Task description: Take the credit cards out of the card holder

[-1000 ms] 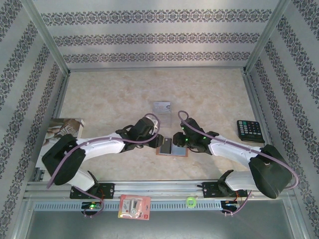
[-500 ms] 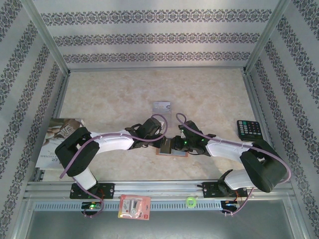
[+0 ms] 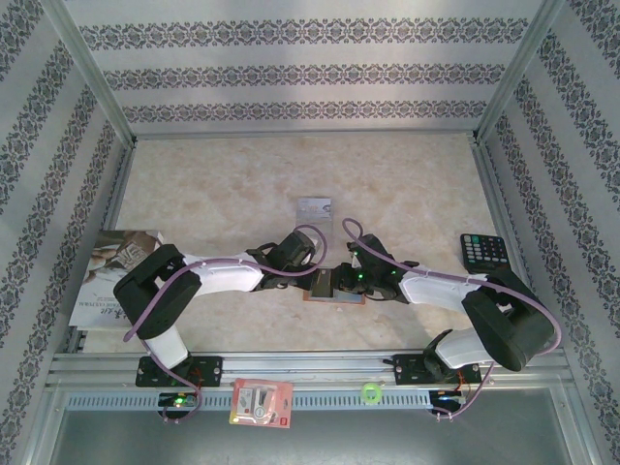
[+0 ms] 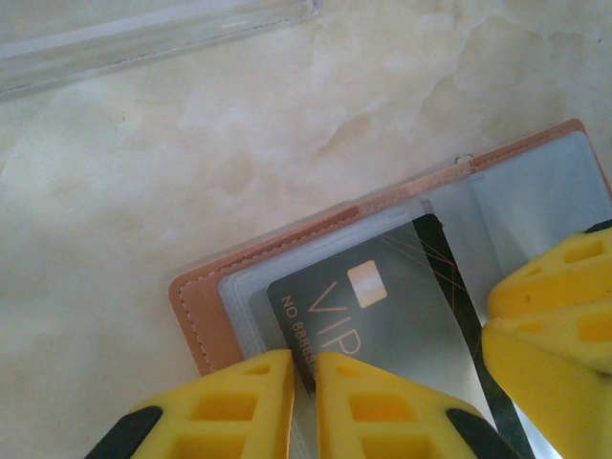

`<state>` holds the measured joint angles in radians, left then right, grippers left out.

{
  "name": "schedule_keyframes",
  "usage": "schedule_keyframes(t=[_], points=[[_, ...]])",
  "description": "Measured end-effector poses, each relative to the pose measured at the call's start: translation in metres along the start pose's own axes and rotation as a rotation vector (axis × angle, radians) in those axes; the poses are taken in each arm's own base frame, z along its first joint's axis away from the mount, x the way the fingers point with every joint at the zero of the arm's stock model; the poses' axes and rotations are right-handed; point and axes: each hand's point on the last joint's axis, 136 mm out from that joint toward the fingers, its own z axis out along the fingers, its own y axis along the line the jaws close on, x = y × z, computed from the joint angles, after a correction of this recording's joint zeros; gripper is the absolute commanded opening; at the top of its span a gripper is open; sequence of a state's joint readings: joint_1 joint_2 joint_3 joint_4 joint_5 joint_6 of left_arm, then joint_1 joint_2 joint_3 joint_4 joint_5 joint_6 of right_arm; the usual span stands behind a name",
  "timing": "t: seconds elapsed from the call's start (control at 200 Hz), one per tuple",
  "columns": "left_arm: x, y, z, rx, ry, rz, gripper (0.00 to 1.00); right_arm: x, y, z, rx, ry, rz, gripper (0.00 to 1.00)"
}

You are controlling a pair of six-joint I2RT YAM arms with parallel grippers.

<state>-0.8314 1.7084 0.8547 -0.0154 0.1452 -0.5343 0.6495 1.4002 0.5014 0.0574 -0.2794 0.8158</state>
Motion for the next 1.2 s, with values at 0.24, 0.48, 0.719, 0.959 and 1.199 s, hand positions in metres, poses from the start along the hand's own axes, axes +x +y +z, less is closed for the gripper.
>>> schedule_keyframes(t=[0.24, 0.48, 0.719, 0.959, 1.199], points=[[0.0007, -0.0001, 0.0012, 0.009, -0.009, -0.006, 0.16, 0.0007, -0.0023, 0.0014, -0.004, 0.003, 0.014, 0.22], [-0.0002, -0.0007, 0.0014, 0.016, -0.019, -0.018, 0.16, 0.0021, -0.0015, 0.0059, -0.038, 0.017, 0.062, 0.2], [0.0016, 0.0002, -0.0004, 0.019, -0.024, -0.021, 0.16, 0.0023, 0.002, 0.007, -0.076, 0.009, 0.095, 0.18], [0.005, 0.0023, -0.0037, 0.018, -0.024, -0.024, 0.16, 0.0033, 0.0049, 0.0095, -0.103, 0.014, 0.128, 0.06], [0.007, 0.0032, -0.0053, 0.018, -0.024, -0.026, 0.17, 0.003, 0.0038, 0.0053, -0.111, -0.008, 0.141, 0.0]])
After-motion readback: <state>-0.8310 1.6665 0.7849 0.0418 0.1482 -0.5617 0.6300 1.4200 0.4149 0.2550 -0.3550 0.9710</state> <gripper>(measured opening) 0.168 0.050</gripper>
